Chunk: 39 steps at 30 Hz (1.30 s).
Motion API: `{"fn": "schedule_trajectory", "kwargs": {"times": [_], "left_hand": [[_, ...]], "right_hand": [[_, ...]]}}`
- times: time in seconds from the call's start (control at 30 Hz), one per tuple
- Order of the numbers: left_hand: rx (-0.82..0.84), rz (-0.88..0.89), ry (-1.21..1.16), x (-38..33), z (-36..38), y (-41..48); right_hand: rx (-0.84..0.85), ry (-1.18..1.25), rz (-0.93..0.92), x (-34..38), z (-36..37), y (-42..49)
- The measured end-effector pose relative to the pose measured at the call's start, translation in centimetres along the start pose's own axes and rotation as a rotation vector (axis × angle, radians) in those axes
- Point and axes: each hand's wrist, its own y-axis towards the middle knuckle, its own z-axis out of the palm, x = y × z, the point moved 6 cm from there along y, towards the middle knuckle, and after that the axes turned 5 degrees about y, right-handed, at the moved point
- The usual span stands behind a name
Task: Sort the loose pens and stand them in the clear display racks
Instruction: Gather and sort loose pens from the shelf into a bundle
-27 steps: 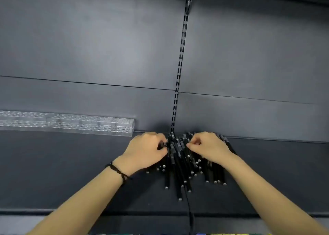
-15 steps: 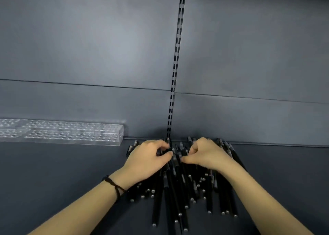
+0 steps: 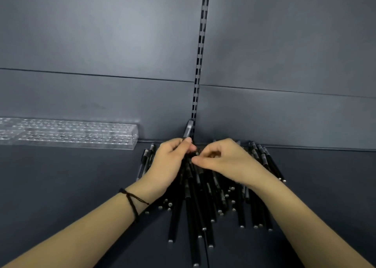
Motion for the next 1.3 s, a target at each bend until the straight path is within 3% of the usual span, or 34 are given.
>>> {"fn": "schedule_trajectory", "kwargs": {"times": [0.13,0.23,0.43,1.0,1.13,1.3], "left_hand": [[-0.059,-0.062,-0.205,-0.4,-1.6,0.0],[-0.044,-0.131,-0.348,-0.4,-1.9,-0.2],[-0.024,-0.192,-0.423,-0.1,-1.3,-1.1],[-0.074,-0.259,-0.468,0.7,-2.9,-0.7],[-0.057,-0.265,-0.467,0.7,-2.9,-0.7],[0.002,-0.305,-0.514,0.7,-2.5,-0.7]], "right_hand": [[-0.077,-0.442,0.121,-1.3,-1.2,-0.2],[0.01,-0.526,0.238,-1.6,-0.6,-0.4],[0.044,-0.601,0.212,-0.9,0.7,-0.2],[0.243,-0.53,0.201,0.6,2.0,1.9],[0.16,-0.347,0.211,-0.8,1.8,3.1],[0.172,0.063,0.199,-1.8,0.7,3.1]]}}
